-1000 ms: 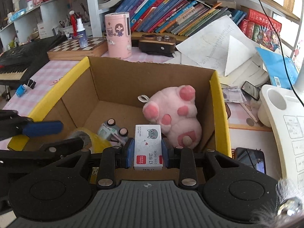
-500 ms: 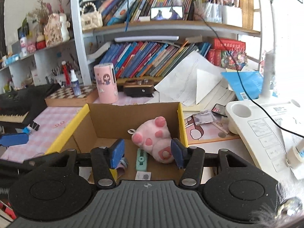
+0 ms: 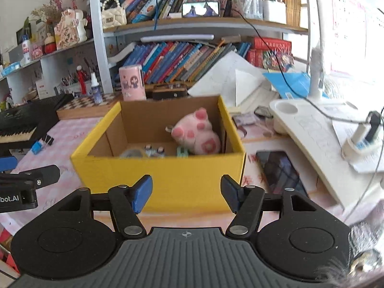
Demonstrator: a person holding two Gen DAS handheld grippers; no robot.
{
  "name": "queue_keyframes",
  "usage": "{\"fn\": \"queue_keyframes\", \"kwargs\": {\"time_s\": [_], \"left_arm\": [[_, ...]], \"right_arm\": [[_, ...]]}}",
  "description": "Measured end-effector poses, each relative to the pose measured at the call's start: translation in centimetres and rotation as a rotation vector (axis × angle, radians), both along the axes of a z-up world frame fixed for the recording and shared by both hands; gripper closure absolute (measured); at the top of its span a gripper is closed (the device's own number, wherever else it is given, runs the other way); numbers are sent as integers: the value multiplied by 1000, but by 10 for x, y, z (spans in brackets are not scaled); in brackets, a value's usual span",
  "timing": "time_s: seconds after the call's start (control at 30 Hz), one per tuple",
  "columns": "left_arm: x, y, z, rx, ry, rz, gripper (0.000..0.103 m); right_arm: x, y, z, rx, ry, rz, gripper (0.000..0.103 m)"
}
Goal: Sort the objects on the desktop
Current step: 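Lift both open tools out of the yellow box and back away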
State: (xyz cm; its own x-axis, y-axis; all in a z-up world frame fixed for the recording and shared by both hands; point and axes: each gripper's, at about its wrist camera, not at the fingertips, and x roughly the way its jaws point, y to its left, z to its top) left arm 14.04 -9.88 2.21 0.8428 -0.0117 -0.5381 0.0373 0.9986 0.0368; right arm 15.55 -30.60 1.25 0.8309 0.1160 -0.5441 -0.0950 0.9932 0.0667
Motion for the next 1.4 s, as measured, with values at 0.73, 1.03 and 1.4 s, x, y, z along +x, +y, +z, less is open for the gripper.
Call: {"fn": "queue_keyframes", "kwargs": {"time_s": [0.73, 1.03, 1.4], "left_arm": [[-50, 98, -5, -14, 53, -23, 5], [-75, 124, -15, 12, 121, -78, 5], [-96, 170, -15, 4, 120, -35, 4]], "right_arm": [[-68, 91, -5, -38, 32, -105, 30], [-92, 139, -11, -13, 82, -78, 22], [-107, 191, -15, -12, 85, -12, 21]]}}
